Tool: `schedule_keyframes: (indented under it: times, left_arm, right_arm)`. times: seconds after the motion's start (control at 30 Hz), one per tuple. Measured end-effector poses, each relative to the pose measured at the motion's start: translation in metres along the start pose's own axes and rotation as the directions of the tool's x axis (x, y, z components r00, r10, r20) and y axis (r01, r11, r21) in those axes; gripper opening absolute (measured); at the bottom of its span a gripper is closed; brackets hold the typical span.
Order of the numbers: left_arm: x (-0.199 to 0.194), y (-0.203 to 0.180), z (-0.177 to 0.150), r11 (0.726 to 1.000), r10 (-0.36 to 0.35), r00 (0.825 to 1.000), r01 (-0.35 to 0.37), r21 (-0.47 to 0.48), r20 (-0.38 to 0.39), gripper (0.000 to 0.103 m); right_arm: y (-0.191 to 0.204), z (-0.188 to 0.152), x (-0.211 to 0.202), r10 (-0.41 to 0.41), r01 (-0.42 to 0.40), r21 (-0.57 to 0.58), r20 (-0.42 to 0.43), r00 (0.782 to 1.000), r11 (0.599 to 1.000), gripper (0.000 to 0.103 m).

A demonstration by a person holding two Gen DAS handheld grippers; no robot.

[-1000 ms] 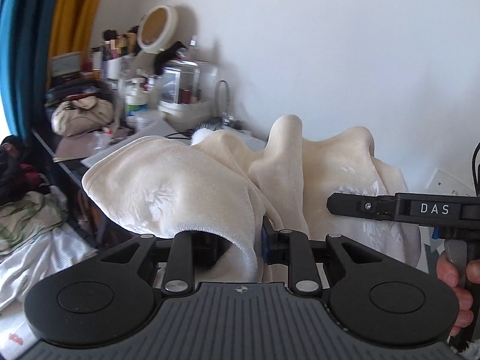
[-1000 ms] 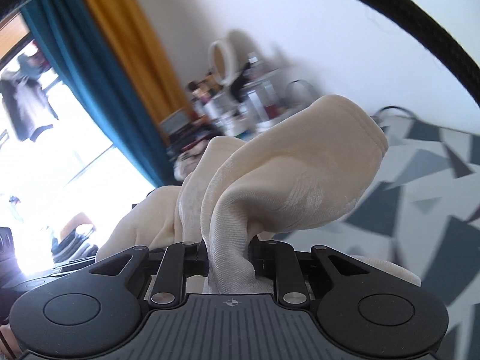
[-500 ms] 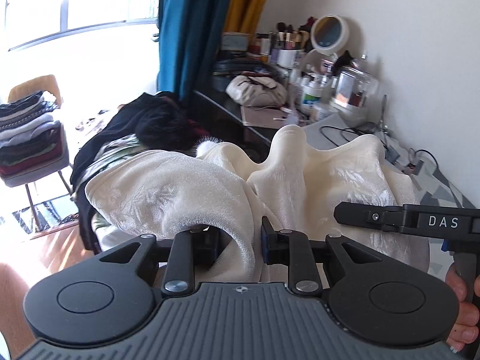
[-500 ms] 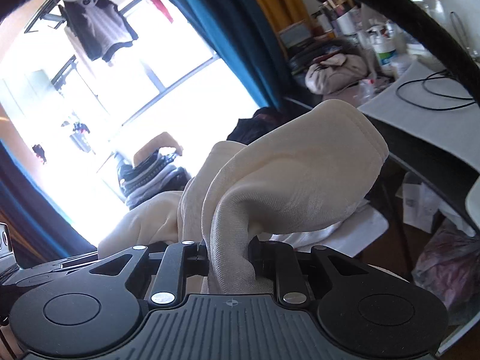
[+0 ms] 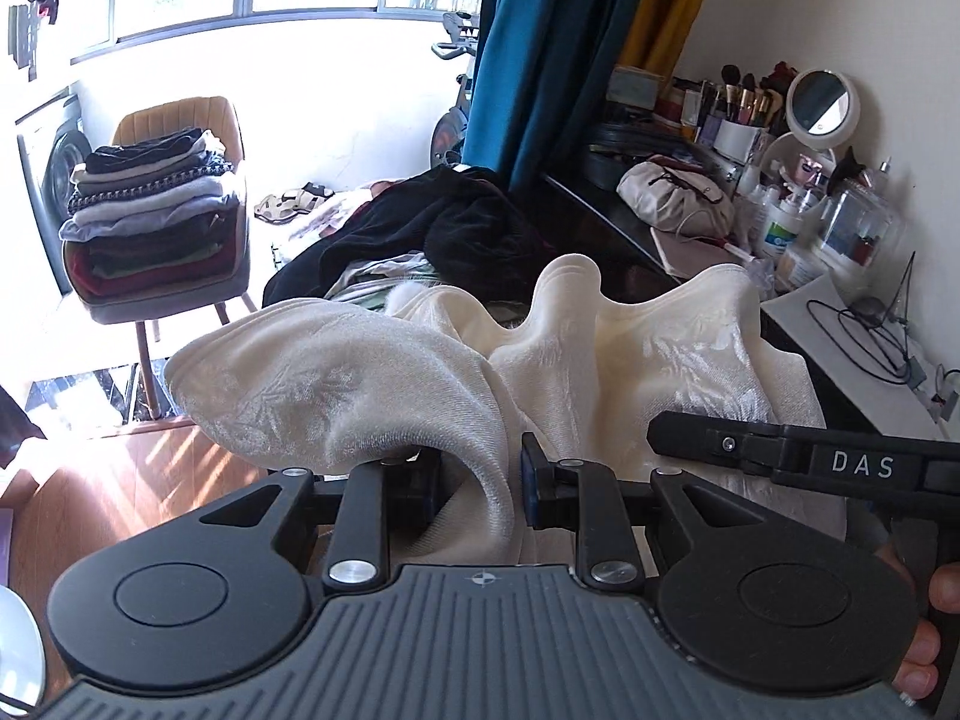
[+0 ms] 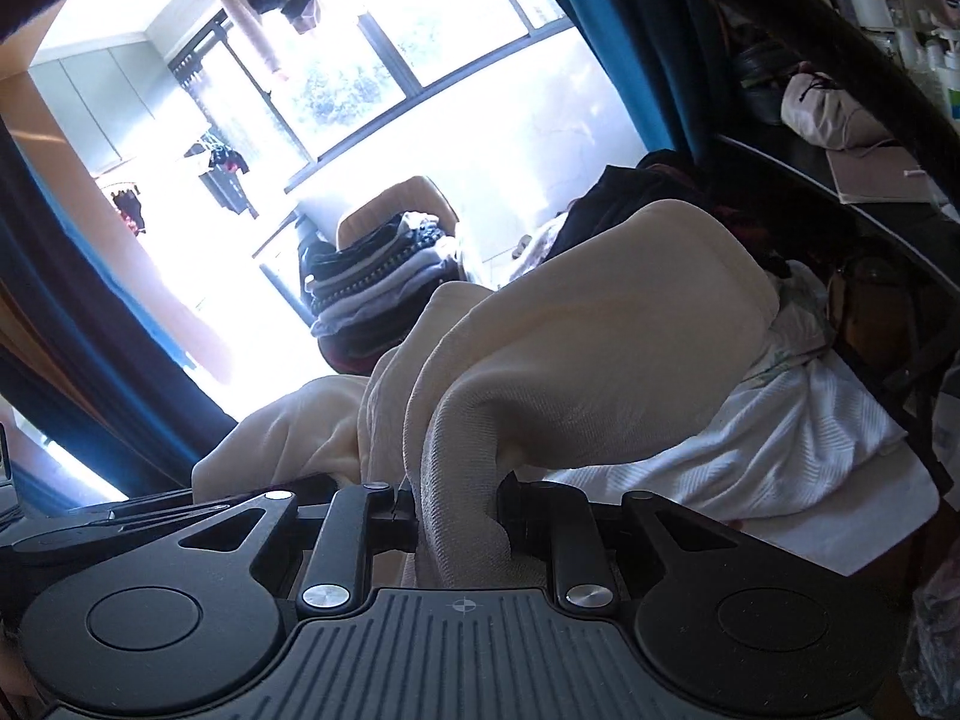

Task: Fold clothes
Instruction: 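Carry the folded cream coat with both tools toward the tan chair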

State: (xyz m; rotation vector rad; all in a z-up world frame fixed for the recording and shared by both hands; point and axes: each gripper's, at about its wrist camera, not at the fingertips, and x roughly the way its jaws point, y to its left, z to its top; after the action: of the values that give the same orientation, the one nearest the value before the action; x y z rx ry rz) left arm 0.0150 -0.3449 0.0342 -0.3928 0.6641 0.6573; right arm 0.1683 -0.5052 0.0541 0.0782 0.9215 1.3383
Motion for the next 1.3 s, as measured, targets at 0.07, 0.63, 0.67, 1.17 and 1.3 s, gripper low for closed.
schedule_keyframes:
  times: [0.07,0.63,0.67,1.17,1.3]
  left_arm:
    - [0.015,0.013,0.017,1.000,0.002,1.000,-0.001,0.014,-0.026,0.024]
    - [0.110,0.162,0.119,0.998,-0.032,0.999,0.031,-0.055,-0.014,0.024]
    - [0.116,0.177,0.124,0.998,-0.040,0.999,0.039,-0.055,-0.016,0.024]
    - [0.171,0.424,0.239,0.991,-0.134,0.991,0.134,0.029,0.005,0.023]
    - [0.186,0.469,0.261,0.990,-0.140,0.990,0.140,-0.010,0.019,0.023]
  right_arm:
    - [-0.003,0.016,0.027,-0.003,0.003,0.031,-0.004,1.000,1.000,0.019]
    - [0.034,0.133,0.228,-0.015,0.015,0.012,-0.040,0.999,1.000,0.019]
    - [0.041,0.136,0.243,-0.021,0.021,0.005,-0.042,0.999,1.000,0.019]
    - [0.200,0.190,0.472,-0.107,0.107,0.031,0.000,0.994,0.994,0.019]
    - [0.227,0.210,0.518,-0.104,0.104,0.020,0.008,0.995,0.994,0.019]
